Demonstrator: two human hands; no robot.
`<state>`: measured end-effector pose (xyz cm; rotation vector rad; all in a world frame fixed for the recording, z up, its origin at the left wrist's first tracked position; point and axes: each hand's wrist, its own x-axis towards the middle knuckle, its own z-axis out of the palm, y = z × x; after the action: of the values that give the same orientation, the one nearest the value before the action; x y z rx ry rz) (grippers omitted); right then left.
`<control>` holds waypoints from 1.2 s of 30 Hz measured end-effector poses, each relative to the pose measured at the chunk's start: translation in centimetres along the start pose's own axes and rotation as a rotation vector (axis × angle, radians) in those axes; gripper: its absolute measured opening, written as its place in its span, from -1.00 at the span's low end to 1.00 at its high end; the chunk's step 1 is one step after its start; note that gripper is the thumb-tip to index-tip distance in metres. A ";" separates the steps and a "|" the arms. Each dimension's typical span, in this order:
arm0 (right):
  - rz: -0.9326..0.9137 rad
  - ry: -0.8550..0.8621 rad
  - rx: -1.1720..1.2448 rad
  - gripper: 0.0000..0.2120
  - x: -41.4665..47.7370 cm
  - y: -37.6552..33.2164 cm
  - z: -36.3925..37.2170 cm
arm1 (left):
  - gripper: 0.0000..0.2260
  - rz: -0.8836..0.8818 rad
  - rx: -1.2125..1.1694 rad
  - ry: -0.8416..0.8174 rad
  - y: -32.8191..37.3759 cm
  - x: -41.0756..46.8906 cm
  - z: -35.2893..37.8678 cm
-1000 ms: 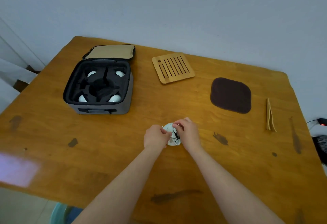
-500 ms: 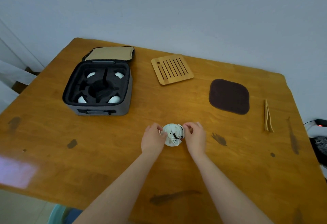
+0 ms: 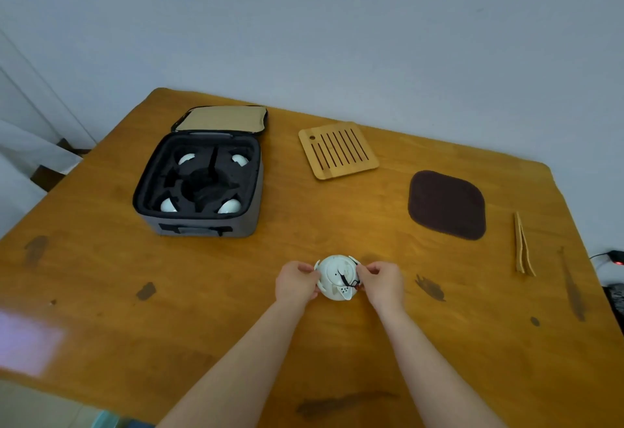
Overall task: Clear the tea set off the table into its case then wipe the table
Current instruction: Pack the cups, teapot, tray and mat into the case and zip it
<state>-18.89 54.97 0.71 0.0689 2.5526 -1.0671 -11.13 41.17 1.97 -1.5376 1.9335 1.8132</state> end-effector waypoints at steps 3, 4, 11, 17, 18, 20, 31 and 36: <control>0.047 -0.038 -0.023 -0.68 0.3 -0.3 0.4 | -0.86 -0.005 0.003 -0.031 0.0 0.4 -0.6; 0.066 -0.053 -0.028 -0.69 0.2 -0.6 0.6 | -0.86 0.000 0.003 -0.039 -0.1 0.5 -1.0; 0.081 -0.097 0.120 -0.79 -3.1 -6.2 1.5 | -0.96 0.156 0.028 -0.054 2.4 1.1 -5.8; -0.098 -0.124 0.207 -0.77 -4.1 -17.0 4.5 | -0.92 0.308 0.023 0.004 7.6 4.2 -15.4; -0.113 -0.139 0.192 -0.77 -4.1 -18.9 5.4 | -0.93 0.313 0.011 0.023 8.2 4.9 -17.1; -0.132 -0.159 0.176 -0.76 -4.0 -21.9 7.4 | -0.94 0.326 0.001 0.048 9.1 6.3 -20.1; -0.056 -0.247 0.147 -0.69 -0.5 -28.1 16.9 | -0.94 0.264 0.064 0.071 10.4 15.0 -27.3; -0.061 -0.210 0.046 -0.68 0.2 -27.8 18.4 | -0.92 0.281 0.145 0.068 9.6 16.7 -27.2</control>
<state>-18.35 22.34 7.63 -0.1046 2.3553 -1.0945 -11.10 8.15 6.15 -1.3569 2.3584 1.6866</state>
